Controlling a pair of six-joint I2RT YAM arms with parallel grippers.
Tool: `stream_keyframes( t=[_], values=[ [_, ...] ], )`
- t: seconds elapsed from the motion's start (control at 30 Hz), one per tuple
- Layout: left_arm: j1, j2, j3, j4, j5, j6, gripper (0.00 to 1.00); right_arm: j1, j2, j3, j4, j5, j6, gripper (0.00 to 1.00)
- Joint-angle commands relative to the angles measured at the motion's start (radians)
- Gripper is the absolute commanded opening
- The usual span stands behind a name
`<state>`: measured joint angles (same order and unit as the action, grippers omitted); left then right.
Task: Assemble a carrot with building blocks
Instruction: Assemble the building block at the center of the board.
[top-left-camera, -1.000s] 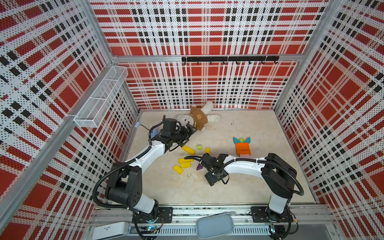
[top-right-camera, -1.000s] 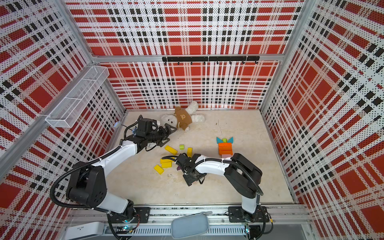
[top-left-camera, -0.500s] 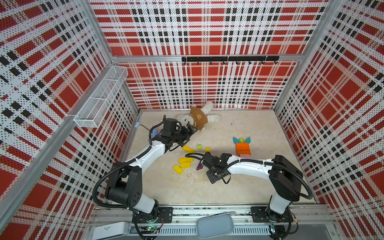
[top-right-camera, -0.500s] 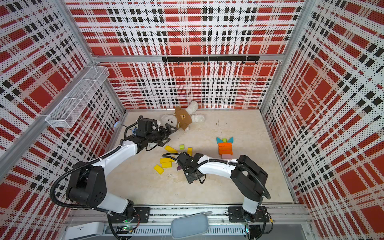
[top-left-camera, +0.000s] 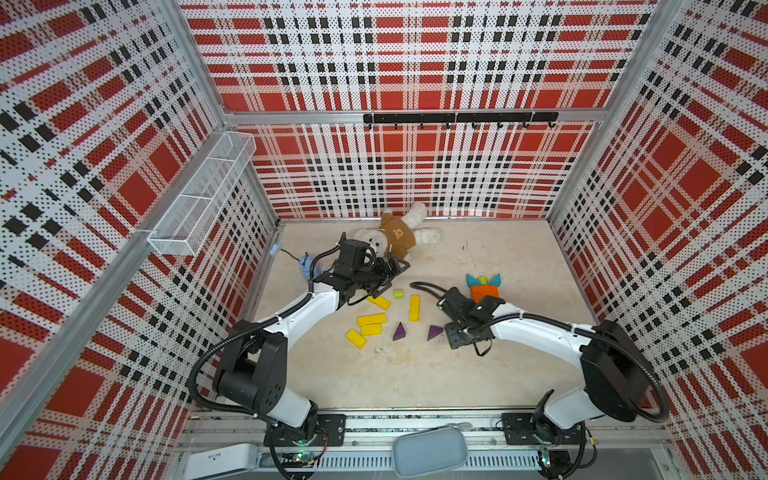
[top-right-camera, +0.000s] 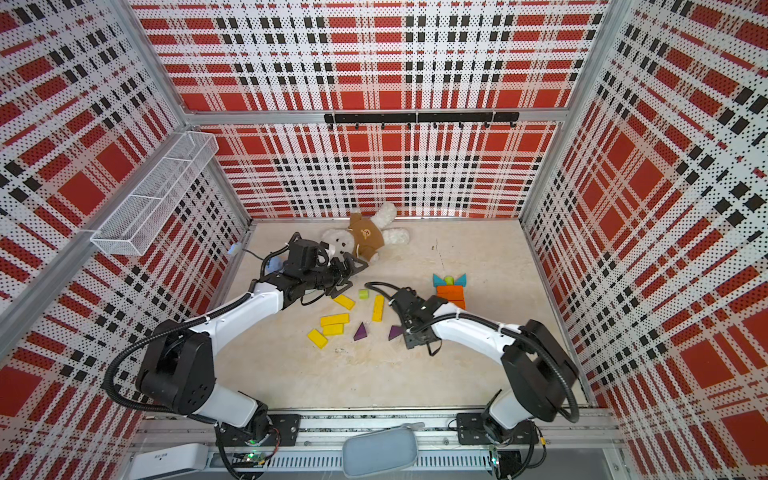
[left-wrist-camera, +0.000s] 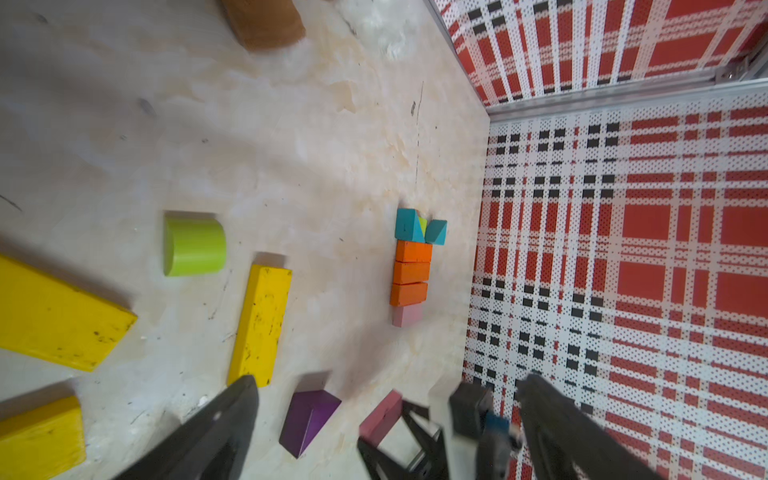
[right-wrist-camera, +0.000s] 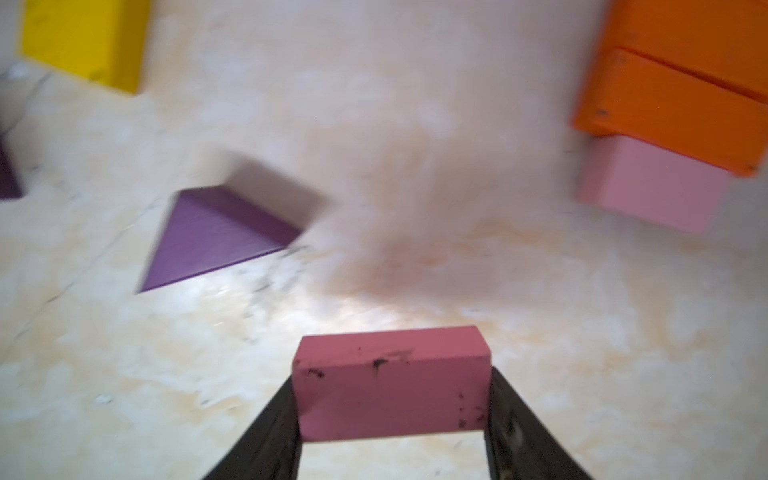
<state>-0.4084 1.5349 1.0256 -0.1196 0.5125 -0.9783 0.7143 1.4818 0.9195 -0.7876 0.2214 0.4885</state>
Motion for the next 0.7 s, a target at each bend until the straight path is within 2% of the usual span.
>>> stream_keyframes(
  t=[0.0, 0.1, 0.3, 0.43, 0.67],
  values=[
    [-0.043, 0.016, 0.020, 0.018, 0.028, 0.021, 0.99, -0.129, -0.063, -0.066, 0.023, -0.020, -0.036, 0.61],
    [-0.071, 0.031, 0.027, 0.018, 0.038, 0.029, 0.99, -0.224, -0.077, -0.086, 0.033, -0.032, -0.086, 0.61],
    [-0.085, 0.045, 0.031, 0.020, 0.056, 0.024, 0.99, -0.336, -0.046, -0.100, 0.062, -0.090, -0.105, 0.61],
    [-0.091, 0.038, 0.032, 0.023, 0.053, 0.030, 0.99, -0.374, 0.000, -0.094, 0.102, -0.132, -0.143, 0.61],
    [-0.104, 0.031, 0.041, 0.024, 0.060, 0.047, 1.00, -0.383, 0.059, -0.067, 0.127, -0.118, -0.158, 0.62]
  ],
)
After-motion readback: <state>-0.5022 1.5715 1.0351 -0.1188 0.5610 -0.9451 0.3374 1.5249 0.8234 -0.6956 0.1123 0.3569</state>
